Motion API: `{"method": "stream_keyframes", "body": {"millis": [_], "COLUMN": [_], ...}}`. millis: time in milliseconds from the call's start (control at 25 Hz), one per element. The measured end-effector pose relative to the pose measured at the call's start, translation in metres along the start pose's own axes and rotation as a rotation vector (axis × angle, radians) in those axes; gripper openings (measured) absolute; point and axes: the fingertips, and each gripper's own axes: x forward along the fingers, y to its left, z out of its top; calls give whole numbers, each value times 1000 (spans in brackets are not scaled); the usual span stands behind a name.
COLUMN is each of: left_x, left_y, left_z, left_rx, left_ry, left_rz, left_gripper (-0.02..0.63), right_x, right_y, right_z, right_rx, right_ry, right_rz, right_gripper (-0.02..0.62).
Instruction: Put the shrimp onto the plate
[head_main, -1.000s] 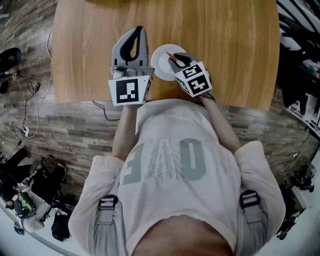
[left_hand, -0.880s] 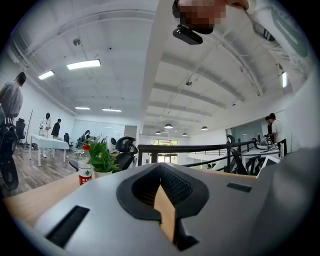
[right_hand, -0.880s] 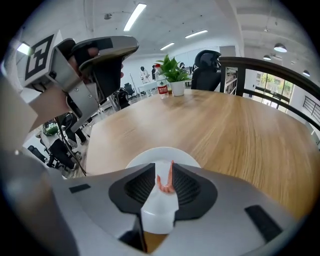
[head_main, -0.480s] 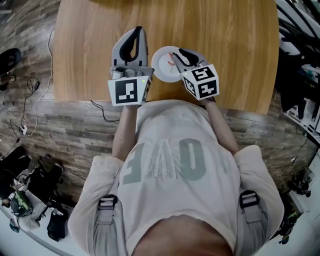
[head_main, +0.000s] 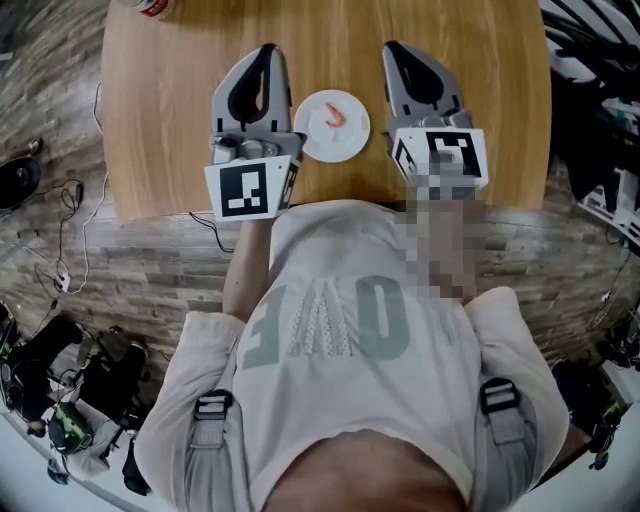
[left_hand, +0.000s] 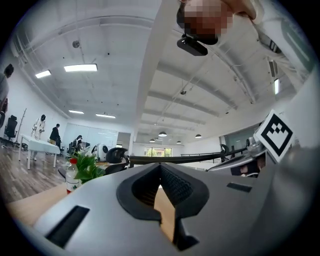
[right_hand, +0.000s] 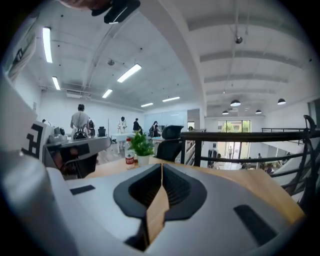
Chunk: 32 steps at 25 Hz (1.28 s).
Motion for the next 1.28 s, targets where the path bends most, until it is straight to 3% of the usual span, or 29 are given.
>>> {"method": "stream_keyframes", "body": {"millis": [120,240,1040,1280], "left_x": [5,3,4,7], "left_y": [-13,-15,-19,-12], "left_z": [24,36,50,45], "left_rx": [12,25,64,77], "left_ry": [-81,-105,-130,-90], "left_rz": [-39,-60,-72,-44], "left_gripper": [9,9,9,9], "right_x": [-19,-27,-30,-26], "right_y": [-4,5,1,-2], "right_z": [24,25,27,25], "right_rx": [-6,-27,-2,23], "right_ry": [-102,-149,-162,-151], "right_rz": [-21,-34,-59,-65], "right_gripper": [26,25,21,21]}}
